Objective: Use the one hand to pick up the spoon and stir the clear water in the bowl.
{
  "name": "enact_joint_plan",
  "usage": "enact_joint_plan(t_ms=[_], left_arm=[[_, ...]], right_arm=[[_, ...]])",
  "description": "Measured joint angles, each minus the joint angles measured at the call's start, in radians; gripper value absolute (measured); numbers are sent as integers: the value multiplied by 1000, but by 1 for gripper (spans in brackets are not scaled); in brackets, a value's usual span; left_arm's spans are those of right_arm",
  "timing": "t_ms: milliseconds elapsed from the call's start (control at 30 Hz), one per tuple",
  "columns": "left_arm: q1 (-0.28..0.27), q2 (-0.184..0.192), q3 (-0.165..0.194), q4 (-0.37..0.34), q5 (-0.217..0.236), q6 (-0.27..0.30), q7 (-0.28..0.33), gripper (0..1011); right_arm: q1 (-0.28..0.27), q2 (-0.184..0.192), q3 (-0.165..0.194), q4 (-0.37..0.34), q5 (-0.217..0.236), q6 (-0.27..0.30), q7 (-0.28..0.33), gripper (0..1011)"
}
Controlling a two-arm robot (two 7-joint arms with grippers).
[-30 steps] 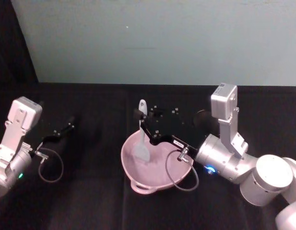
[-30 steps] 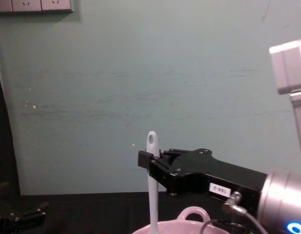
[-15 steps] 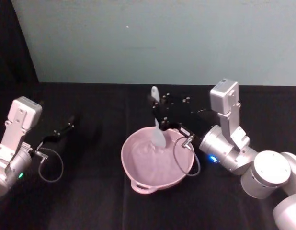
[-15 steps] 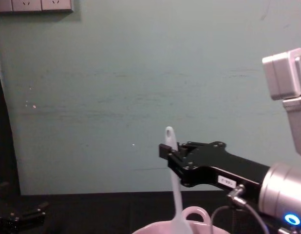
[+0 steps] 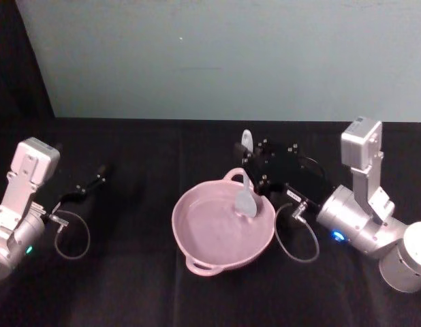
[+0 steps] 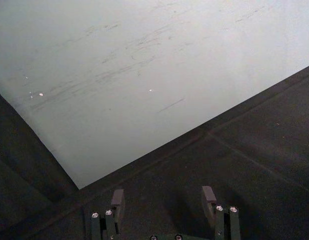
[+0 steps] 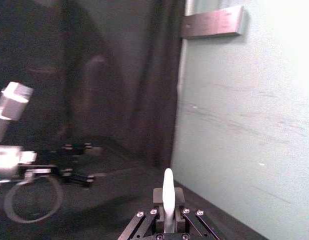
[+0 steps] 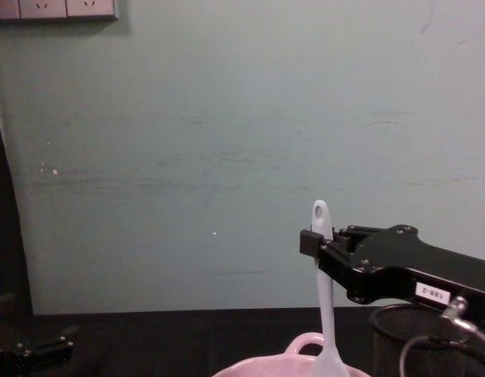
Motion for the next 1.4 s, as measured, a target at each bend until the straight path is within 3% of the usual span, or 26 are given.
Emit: enact_joint_plan(t_ms=[233,567,667,1000,1200,1400], left_arm=[[0,0,0,0,0,0,0,1005],[0,0,0,0,0,0,0,1005],[0,0,0,0,0,0,0,1005],[0,0,0,0,0,0,0,1005],[0,0,0,0,0,0,0,1005],[0,0,0,0,0,0,0,1005]], right_arm=[[-15,26,-30,-26,71,-4,93,116],[19,-27,-93,42,99,-45,127,116],[38,-47,-102,68,90,-61,112,116],[91,-105,-92,178,-28,-129,-6,116],[85,-100,-62,175,-59,-134,-39,116],[50,-68,-29,117,-59,-111,-42,116]])
